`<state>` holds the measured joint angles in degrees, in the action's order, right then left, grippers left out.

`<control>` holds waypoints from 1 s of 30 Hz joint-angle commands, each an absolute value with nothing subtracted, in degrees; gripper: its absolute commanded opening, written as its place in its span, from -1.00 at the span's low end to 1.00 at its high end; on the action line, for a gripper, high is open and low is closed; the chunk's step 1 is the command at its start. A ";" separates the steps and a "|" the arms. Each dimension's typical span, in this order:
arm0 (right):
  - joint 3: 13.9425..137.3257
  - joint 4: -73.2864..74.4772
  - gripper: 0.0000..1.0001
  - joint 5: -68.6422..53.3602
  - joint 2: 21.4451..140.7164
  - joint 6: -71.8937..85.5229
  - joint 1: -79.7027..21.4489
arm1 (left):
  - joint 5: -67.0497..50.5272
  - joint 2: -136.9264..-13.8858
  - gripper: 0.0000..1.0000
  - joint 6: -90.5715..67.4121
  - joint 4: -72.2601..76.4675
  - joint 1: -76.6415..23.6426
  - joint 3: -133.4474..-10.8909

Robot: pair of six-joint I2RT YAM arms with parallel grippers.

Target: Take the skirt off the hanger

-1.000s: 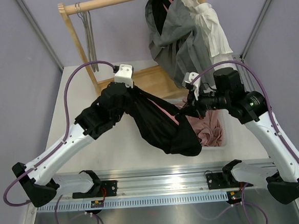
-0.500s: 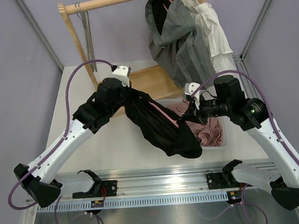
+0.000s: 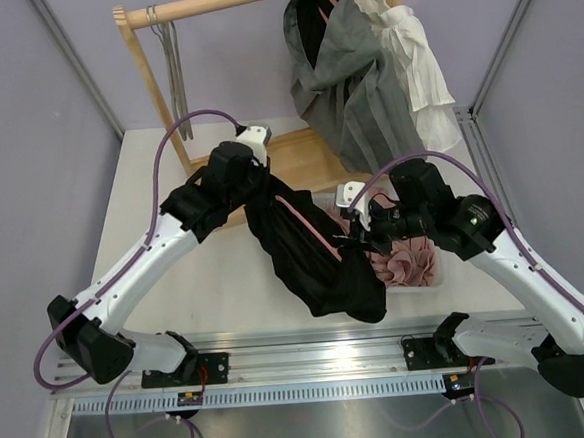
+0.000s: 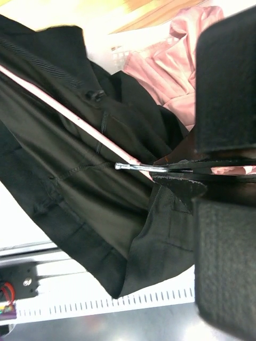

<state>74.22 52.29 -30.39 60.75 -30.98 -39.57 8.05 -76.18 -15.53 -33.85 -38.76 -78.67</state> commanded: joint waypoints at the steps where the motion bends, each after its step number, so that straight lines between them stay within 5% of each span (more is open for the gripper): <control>1: 75.67 55.02 -1.00 -27.95 60.91 -31.73 -41.13 | 5.89 -77.87 -1.00 -16.43 -32.26 -38.06 -81.12; 14: 76.90 53.17 -1.00 -19.96 57.58 -32.78 -43.16 | 3.60 -81.56 -1.00 -16.43 -38.84 -36.30 -81.48; 30: 74.89 44.84 -1.00 -20.58 50.63 -25.23 -35.61 | -4.13 -74.81 -1.00 -22.58 -27.69 -33.22 -61.10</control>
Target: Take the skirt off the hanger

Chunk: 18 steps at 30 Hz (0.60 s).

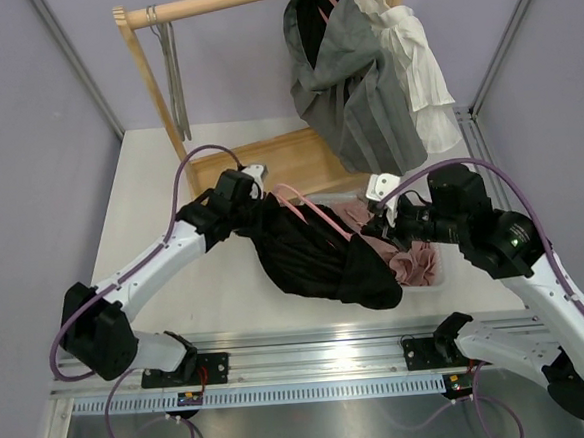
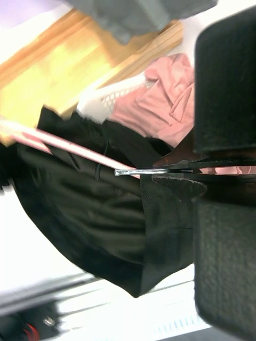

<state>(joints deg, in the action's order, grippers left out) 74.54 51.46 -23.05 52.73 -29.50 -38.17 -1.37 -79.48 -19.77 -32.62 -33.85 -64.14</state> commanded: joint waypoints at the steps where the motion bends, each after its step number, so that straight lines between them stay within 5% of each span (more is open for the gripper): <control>1: 74.53 43.69 -1.00 -19.87 50.28 -23.75 -35.16 | -4.57 -73.58 -1.00 -23.02 -25.86 -33.14 -59.87; 18: 76.99 22.07 -1.00 -28.56 61.61 3.94 -31.38 | -16.43 -61.44 -0.95 -32.61 -5.11 -34.28 -40.35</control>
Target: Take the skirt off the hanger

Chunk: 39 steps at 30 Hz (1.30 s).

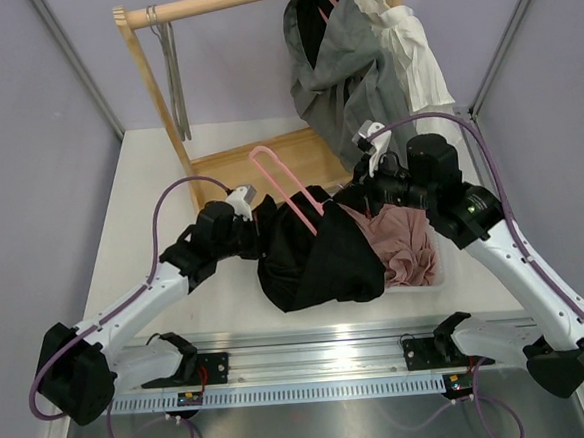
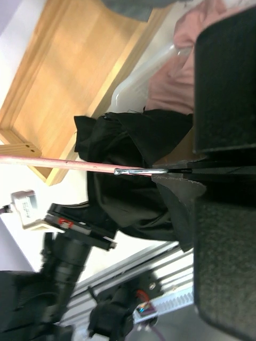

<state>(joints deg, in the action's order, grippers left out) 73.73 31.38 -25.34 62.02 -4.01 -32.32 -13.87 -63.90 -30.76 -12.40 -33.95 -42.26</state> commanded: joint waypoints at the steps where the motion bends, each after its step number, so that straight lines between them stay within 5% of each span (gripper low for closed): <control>1: 77.25 20.67 -1.00 -28.91 61.79 4.65 -31.29 | -17.57 -61.09 -0.95 -31.82 -4.49 -34.54 -39.21; 13: 95.25 12.39 -1.00 -30.76 80.06 11.69 -31.11 | -7.61 -57.58 -0.98 -26.63 -11.50 -36.65 -39.11; 20: 95.97 11.34 -1.00 -29.44 77.17 9.06 -28.66 | 12.56 -41.67 -0.98 -28.92 -28.90 -36.74 -40.69; 30: 94.31 17.83 -1.00 -33.13 70.40 4.67 -24.96 | 28.22 -41.75 -0.99 -28.58 -42.99 -36.74 -51.42; 33: 93.61 20.82 -1.00 -34.98 69.43 3.08 -24.87 | 18.31 -45.41 -0.78 -26.64 -36.67 -36.74 -50.19; 36: 92.38 24.59 -1.00 -37.09 69.35 0.80 -24.87 | 5.39 -50.34 -0.15 -26.28 -29.64 -36.74 -47.91; 37: 92.29 25.65 -1.00 -37.79 69.43 0.36 -24.96 | 1.97 -51.14 0.26 -26.28 -28.23 -36.74 -47.55; 39: 91.76 29.16 -1.00 -39.28 69.78 -3.24 -24.87 | 1.58 -51.42 0.49 -25.49 -26.28 -36.83 -47.63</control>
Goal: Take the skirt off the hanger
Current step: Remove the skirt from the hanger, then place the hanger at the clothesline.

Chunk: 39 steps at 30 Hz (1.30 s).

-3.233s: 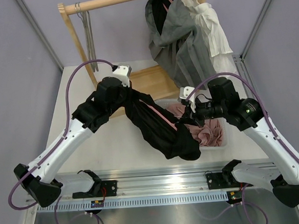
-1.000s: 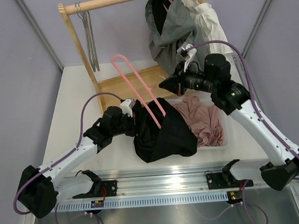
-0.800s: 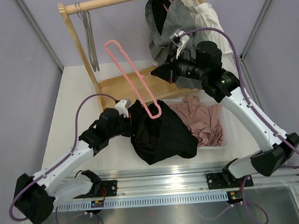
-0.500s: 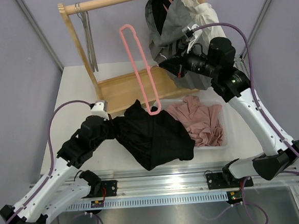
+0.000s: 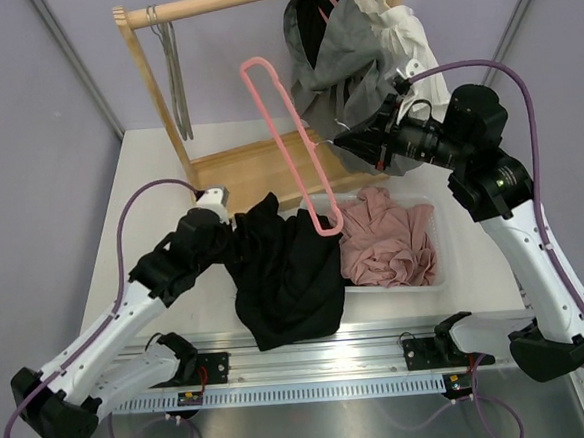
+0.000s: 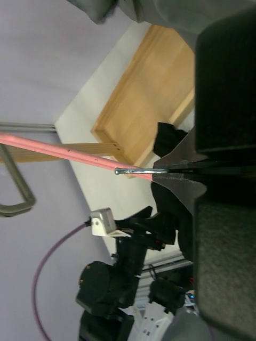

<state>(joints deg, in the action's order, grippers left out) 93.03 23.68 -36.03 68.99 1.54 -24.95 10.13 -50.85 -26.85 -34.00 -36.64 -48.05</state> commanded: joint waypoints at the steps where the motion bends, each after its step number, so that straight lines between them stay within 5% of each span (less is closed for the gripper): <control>1: 91.58 30.48 -1.00 -39.37 69.79 -4.21 -24.87 | 2.02 -50.72 0.56 -25.14 -25.93 -36.83 -47.90; 15: 90.95 49.89 -1.00 -38.32 70.04 -26.17 -24.87 | -1.20 -36.21 0.86 -7.41 -28.92 -36.74 -48.43; 21: 96.67 68.16 -1.00 -37.79 70.93 -46.47 -24.87 | -18.16 -41.91 0.89 4.13 -22.34 -36.83 -49.57; 30: 98.61 82.69 -1.00 -39.02 67.06 -62.74 -24.87 | -27.68 -47.10 0.98 8.17 -2.83 -36.65 -46.76; 39: 99.40 90.26 -1.00 -42.62 67.41 -71.09 -24.96 | -39.54 -51.85 0.98 13.71 -5.26 -35.77 -49.74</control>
<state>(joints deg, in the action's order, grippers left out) 97.25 76.64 -39.31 67.44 -65.36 -24.95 -32.67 -50.26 10.35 -6.94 -36.05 -47.24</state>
